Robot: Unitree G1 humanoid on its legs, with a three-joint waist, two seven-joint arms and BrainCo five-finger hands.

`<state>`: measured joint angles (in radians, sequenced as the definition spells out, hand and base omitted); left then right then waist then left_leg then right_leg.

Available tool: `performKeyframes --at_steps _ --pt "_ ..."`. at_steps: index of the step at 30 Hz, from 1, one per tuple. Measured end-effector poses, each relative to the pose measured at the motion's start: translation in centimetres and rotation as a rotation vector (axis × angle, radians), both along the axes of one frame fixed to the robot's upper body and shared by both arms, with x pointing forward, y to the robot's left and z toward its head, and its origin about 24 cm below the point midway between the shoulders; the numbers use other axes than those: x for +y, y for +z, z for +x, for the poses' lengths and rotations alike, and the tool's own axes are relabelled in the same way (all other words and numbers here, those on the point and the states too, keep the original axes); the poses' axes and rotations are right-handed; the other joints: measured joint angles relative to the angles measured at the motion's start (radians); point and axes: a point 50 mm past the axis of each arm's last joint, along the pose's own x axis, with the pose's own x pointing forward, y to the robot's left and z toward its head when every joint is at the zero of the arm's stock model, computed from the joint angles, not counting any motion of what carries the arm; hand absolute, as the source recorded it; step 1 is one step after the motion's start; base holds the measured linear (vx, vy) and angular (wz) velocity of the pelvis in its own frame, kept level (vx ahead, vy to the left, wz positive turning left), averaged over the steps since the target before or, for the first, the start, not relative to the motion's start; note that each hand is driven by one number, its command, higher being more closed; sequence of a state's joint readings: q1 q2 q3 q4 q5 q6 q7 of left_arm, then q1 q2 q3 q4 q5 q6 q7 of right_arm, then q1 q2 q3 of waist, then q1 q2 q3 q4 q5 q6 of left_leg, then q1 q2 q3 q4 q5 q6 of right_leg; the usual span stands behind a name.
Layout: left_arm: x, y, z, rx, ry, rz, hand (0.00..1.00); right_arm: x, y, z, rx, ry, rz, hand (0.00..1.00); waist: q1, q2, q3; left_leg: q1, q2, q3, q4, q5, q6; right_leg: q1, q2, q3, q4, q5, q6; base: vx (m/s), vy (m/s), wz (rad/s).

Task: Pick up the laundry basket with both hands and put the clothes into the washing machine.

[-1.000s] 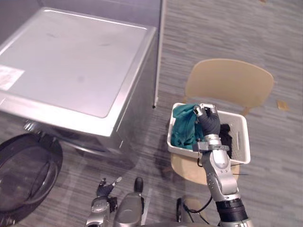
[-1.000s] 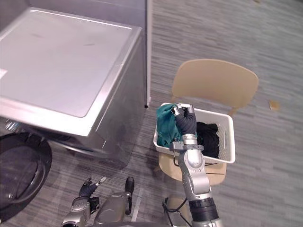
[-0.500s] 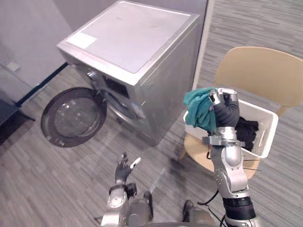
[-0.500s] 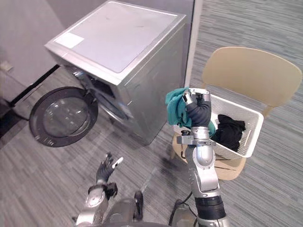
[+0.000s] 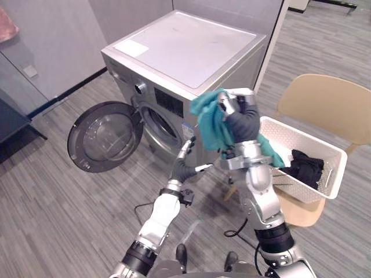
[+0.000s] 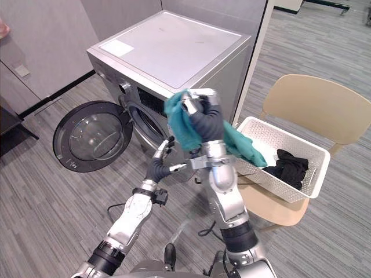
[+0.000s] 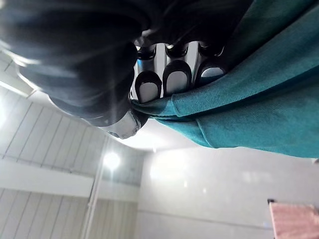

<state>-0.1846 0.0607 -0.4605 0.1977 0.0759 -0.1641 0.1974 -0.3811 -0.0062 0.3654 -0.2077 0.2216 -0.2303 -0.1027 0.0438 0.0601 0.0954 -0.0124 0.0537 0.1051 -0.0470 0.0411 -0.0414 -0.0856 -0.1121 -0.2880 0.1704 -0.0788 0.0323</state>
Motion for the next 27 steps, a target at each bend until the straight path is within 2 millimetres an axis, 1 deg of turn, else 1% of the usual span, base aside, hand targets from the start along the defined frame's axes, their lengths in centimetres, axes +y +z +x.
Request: performKeyframes --at_steps 2,3,5,7,9,13,16,17,18,19,21,22,24,27 --pt "-0.8 -0.1 0.2 -0.006 -0.034 0.034 0.00 1.4 0.2 -0.5 -0.012 0.061 -0.011 1.00 -0.004 -0.006 -0.005 0.022 0.002 0.008 -0.009 0.000 0.000 0.020 0.006 0.011 -0.019 0.012 -0.001 -0.01 0.007 -0.18" --pt "-1.4 -0.2 0.3 -0.006 -0.052 0.050 1.00 2.2 0.1 -0.8 -0.014 0.094 -0.020 1.00 -0.004 -0.011 -0.015 0.023 0.003 0.008 -0.009 0.000 0.000 0.026 0.010 0.016 -0.037 0.021 -0.001 -0.02 0.004 -0.15" --pt "-2.0 -0.1 0.6 -0.010 -0.070 0.066 1.00 2.9 0.0 -1.2 -0.012 0.135 -0.026 1.00 -0.005 -0.016 -0.023 0.023 0.005 0.007 -0.012 0.000 0.001 0.031 0.015 0.017 -0.052 0.031 0.002 -0.02 0.003 -0.06" --pt "-3.0 0.4 1.1 -0.039 -0.078 0.091 1.00 3.7 0.0 -1.6 0.003 0.183 -0.007 1.00 -0.005 -0.019 -0.025 0.023 0.009 0.007 -0.022 0.005 0.006 0.034 0.023 0.020 -0.075 0.052 -0.002 -0.04 0.008 -0.06" --pt "-3.3 0.5 1.1 -0.059 -0.079 0.109 1.00 3.8 -0.2 -1.5 0.013 0.189 -0.012 1.00 -0.006 -0.023 -0.028 0.023 0.010 0.005 -0.022 0.009 0.002 0.039 0.024 0.019 -0.082 0.060 -0.002 -0.04 0.008 0.00" --pt "-3.2 0.3 1.1 -0.054 -0.066 0.112 1.00 3.7 -0.5 -1.4 0.025 0.183 -0.016 1.00 -0.006 -0.025 -0.030 0.024 0.016 -0.001 -0.022 0.012 -0.002 0.044 0.026 0.017 -0.089 0.066 -0.006 -0.01 0.002 0.00" --pt "-2.7 -0.1 1.0 -0.036 -0.058 0.117 1.00 2.7 -1.7 -1.1 0.072 0.157 -0.025 1.00 -0.006 -0.026 -0.030 0.024 0.019 -0.003 -0.021 0.012 -0.003 0.044 0.030 0.017 -0.089 0.066 -0.007 0.00 0.000 0.00" --pt "-2.0 -0.6 0.7 -0.014 -0.038 0.107 1.00 2.1 -2.6 -1.0 0.110 0.134 -0.023 1.00 -0.007 -0.026 -0.030 0.025 0.017 -0.002 -0.022 0.013 -0.003 0.044 0.030 0.018 -0.089 0.066 -0.007 0.00 0.000 0.00" --pt "-1.2 -1.2 0.3 0.016 -0.005 0.091 1.00 1.2 -3.7 -0.8 0.157 0.099 -0.013 1.00 -0.010 -0.026 -0.030 0.025 0.017 -0.002 -0.022 0.013 -0.003 0.044 0.031 0.018 -0.090 0.066 -0.006 0.00 0.000 0.00" --pt "-0.7 -1.6 0.1 0.034 0.012 0.084 1.00 0.7 -4.3 -0.8 0.182 0.077 -0.009 1.00 -0.010 -0.026 -0.030 0.025 0.018 -0.002 -0.022 0.013 -0.003 0.044 0.031 0.018 -0.091 0.066 -0.006 0.00 0.000 0.00" --pt "1.5 -2.9 -0.9 0.100 0.089 0.048 1.00 -2.0 -6.2 -0.5 0.259 -0.032 -0.005 1.00 -0.010 -0.026 -0.030 0.025 0.017 -0.003 -0.024 0.013 -0.003 0.047 0.035 0.016 -0.095 0.066 -0.006 0.03 -0.006 0.02" --pt "1.7 -3.0 -1.0 0.106 0.097 0.044 1.00 -2.3 -6.3 -0.5 0.264 -0.042 -0.006 0.00 -0.010 -0.026 -0.030 0.025 0.017 -0.003 -0.024 0.013 -0.003 0.047 0.035 0.016 -0.096 0.066 -0.006 0.03 -0.007 0.02" --pt "4.0 -3.5 -1.9 0.144 0.181 0.003 1.00 -4.9 -7.6 -0.5 0.306 -0.168 -0.025 0.00 -0.007 -0.026 -0.030 0.025 0.016 -0.005 -0.026 0.013 -0.003 0.050 0.035 0.014 -0.103 0.067 -0.005 0.03 0.001 0.02" --pt "5.5 -3.4 -2.5 0.145 0.242 -0.030 1.00 -6.8 -8.6 -0.7 0.324 -0.274 -0.090 0.00 -0.006 -0.026 -0.030 0.027 0.015 -0.011 -0.026 0.012 -0.003 0.057 0.035 0.008 -0.108 0.067 -0.005 0.03 0.001 0.07"
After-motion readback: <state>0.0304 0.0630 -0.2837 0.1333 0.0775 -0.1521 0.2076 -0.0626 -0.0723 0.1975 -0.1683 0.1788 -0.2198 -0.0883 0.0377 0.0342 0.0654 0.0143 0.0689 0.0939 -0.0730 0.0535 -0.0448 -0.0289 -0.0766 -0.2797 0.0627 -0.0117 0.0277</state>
